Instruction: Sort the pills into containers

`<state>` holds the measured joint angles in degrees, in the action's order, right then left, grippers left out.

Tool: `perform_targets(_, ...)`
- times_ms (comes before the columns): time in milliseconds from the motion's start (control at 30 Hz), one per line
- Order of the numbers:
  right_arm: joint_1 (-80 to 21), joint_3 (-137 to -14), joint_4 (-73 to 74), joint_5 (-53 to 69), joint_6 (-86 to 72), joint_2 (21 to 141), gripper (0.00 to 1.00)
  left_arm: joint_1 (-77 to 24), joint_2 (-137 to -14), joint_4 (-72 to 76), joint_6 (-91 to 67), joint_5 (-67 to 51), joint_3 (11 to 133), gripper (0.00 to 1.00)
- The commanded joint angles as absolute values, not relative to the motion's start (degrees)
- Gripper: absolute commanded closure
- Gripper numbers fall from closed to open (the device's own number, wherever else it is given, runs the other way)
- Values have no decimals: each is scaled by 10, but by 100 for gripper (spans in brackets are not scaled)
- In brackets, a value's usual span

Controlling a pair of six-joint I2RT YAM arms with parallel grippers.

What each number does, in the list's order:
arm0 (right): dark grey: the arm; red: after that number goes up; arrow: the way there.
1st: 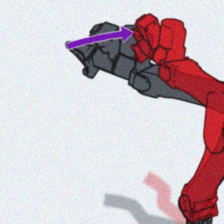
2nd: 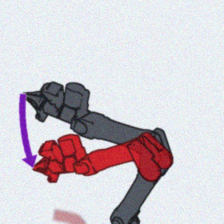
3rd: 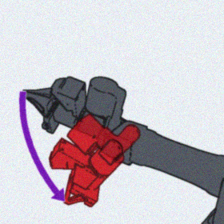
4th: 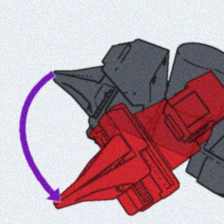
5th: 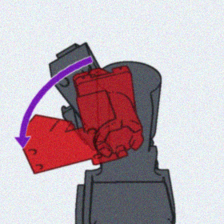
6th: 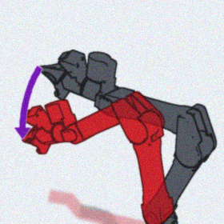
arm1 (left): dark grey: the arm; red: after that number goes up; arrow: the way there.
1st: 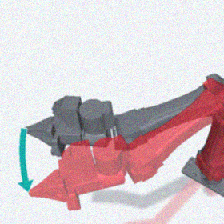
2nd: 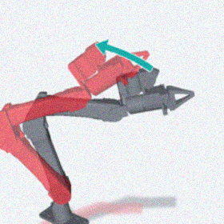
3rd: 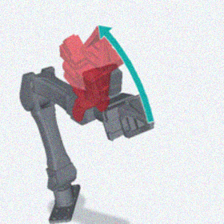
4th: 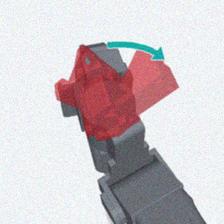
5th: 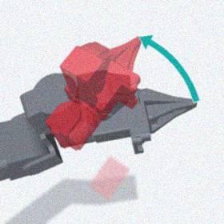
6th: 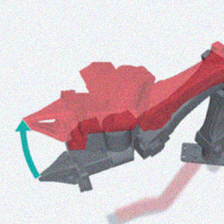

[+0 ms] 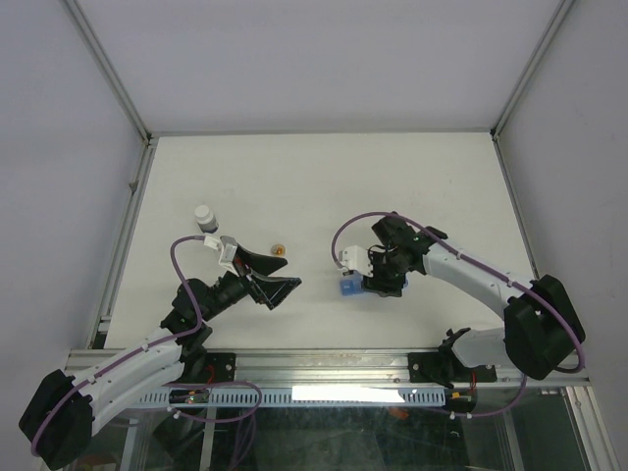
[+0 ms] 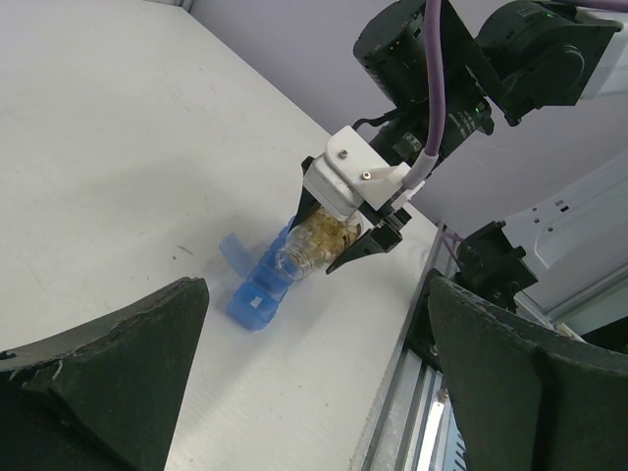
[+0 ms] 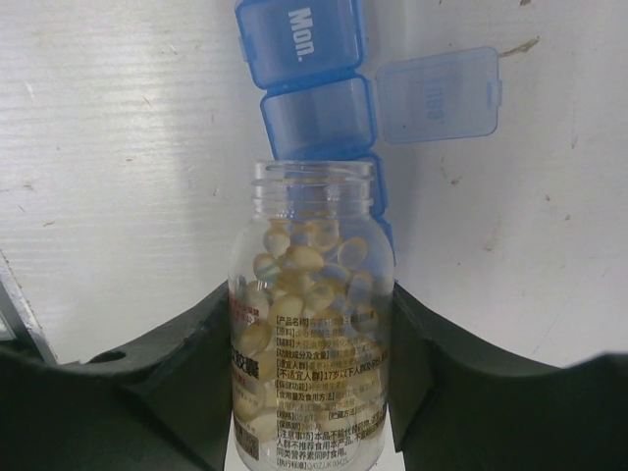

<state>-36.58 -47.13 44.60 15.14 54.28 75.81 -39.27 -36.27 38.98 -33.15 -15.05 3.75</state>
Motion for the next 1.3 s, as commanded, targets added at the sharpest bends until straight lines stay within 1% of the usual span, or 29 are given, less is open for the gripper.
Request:
perform_targets(0, -369, -506, 468, 181, 532, 753, 100, -389, -354, 415, -332, -147, 29, 1)
perform_targets(33, -369, -499, 456, 186, 534, 746, 100, -389, -353, 414, -332, -147, 29, 1)
perform_targets(100, -369, -469, 415, 132, 539, 736, 100, -389, -353, 418, -331, -144, 28, 1)
perform_targets(200, -369, -497, 463, 177, 534, 755, 100, -389, -355, 414, -329, -145, 31, 1)
perform_targets(267, -369, -472, 418, 138, 534, 747, 100, -389, -357, 416, -330, -146, 31, 1)
perform_targets(300, -369, -473, 423, 133, 534, 751, 100, -389, -358, 417, -329, -145, 31, 1)
perform_targets(367, -369, -502, 463, 180, 528, 757, 100, -389, -357, 413, -328, -146, 33, 1)
perform_targets(400, -369, -488, 449, 177, 531, 749, 100, -389, -357, 412, -329, -147, 32, 1)
perform_targets(467, -369, -473, 415, 131, 534, 745, 100, -389, -358, 416, -329, -145, 31, 1)
perform_targets(533, -369, -498, 457, 165, 528, 757, 100, -389, -358, 413, -329, -144, 33, 1)
perform_targets(567, -369, -487, 449, 164, 531, 754, 100, -389, -357, 414, -329, -145, 33, 1)
perform_targets(633, -371, -468, 416, 123, 533, 752, 100, -389, -361, 417, -329, -146, 32, 1)
perform_targets(700, -371, -490, 451, 157, 527, 759, 100, -389, -361, 415, -328, -146, 34, 1)
perform_targets(800, -372, -469, 423, 124, 532, 753, 100, -389, -362, 417, -328, -146, 34, 1)
perform_targets(867, -372, -491, 456, 153, 528, 756, 100, -389, -360, 414, -327, -144, 34, 1)
perform_targets(900, -372, -483, 448, 154, 528, 750, 100, -389, -360, 414, -328, -144, 34, 1)
perform_targets(967, -372, -468, 418, 117, 528, 748, 100, -389, -361, 416, -328, -144, 32, 1)
perform_targets(1033, -372, -497, 464, 157, 520, 757, 100, -389, -362, 416, -328, -145, 32, 1)
perform_targets(1067, -372, -490, 449, 162, 522, 752, 100, -389, -362, 417, -329, -145, 31, 1)
perform_targets(1133, -372, -457, 405, 103, 531, 747, 100, -389, -362, 423, -330, -145, 29, 1)
perform_targets(1167, -371, -469, 425, 108, 527, 757, 100, -389, -363, 423, -329, -144, 28, 1)
perform_targets(1200, -372, -486, 446, 138, 520, 765, 100, -389, -362, 422, -331, -145, 30, 1)
perform_targets(1267, -372, -478, 426, 132, 519, 758, 100, -389, -361, 422, -332, -146, 27, 1)
